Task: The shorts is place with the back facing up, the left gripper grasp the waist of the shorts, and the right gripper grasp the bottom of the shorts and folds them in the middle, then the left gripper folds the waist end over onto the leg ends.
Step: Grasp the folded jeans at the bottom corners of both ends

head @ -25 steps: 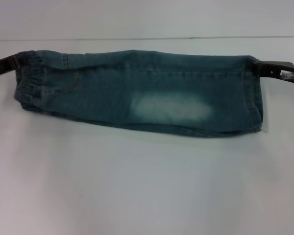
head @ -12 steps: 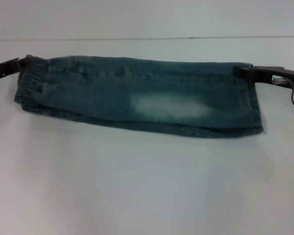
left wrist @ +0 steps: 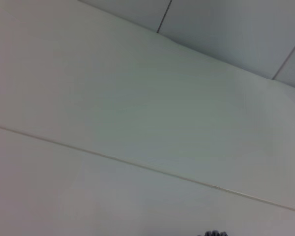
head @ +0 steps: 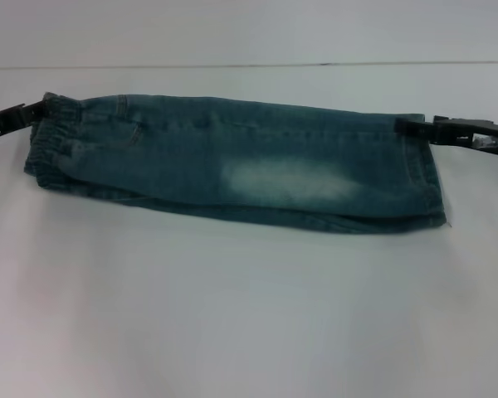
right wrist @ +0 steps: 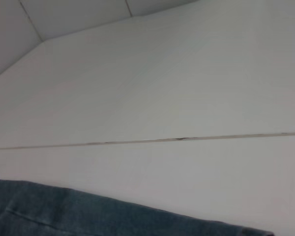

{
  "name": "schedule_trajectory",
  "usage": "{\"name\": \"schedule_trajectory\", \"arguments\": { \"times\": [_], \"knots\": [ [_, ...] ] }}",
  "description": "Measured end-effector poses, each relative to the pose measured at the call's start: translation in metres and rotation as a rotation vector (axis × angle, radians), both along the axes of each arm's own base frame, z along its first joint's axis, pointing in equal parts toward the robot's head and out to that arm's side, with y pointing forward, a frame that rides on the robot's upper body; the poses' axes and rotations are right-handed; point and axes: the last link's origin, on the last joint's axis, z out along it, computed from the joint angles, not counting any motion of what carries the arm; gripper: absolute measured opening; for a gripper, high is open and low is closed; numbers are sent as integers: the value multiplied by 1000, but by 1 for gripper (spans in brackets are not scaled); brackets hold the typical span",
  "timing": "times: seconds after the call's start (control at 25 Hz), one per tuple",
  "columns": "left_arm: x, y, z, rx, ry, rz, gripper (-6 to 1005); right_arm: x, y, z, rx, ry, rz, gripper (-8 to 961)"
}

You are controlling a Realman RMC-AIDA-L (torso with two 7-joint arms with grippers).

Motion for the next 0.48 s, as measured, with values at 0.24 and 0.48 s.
{"name": "schedule_trajectory", "arguments": {
  "times": [0.24,0.48],
  "knots": [
    [0,-8,3,-37,-20,-29,862,6,-7,10,0,30,0,856],
    [-1,-15,6,-131,-13,-40,947,-19,-27,29,-89,158,188,891]
  ]
}}
